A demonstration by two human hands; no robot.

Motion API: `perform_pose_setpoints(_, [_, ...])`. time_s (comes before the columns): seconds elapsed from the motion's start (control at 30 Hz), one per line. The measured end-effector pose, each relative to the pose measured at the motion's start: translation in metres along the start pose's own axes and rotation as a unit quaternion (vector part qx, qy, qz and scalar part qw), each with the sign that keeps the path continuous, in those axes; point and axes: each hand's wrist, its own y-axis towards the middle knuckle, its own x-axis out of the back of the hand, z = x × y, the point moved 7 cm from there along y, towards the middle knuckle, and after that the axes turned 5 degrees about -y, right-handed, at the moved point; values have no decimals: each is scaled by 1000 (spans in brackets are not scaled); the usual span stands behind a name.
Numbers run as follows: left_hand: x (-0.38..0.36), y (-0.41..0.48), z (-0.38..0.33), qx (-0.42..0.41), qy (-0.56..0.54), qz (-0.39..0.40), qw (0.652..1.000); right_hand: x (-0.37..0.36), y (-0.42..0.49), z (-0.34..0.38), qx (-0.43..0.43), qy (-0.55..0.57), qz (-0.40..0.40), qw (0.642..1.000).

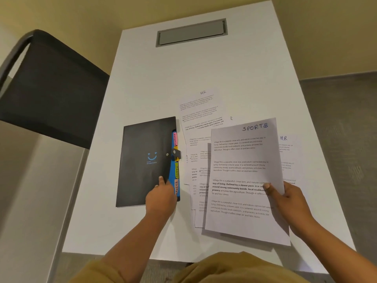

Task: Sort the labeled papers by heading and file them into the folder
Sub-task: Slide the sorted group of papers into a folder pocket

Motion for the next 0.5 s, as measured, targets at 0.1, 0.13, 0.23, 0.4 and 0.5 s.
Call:
perform_pose_setpoints(0.1, [7,0,4,-2,10,12,1000,3,-1,4,1,12,-2,1000])
perform_pose_setpoints(0.13, [9,-1,6,-4,16,15,1000,3,-1,5,2,10,-1,1000])
perform_pose_setpoints(0.23, [20,-4,12,-5,1,3,1000,0,1,15,6,8,-2,1000])
perform_pose_setpoints(0.4, [42,-15,29,13,-80,-32,996,-10,2,52,31,26,-4,999])
perform_pose_setpoints(0.5, [54,-22,44,30,-134,-43,990,-24,6,85,55,18,-2,998])
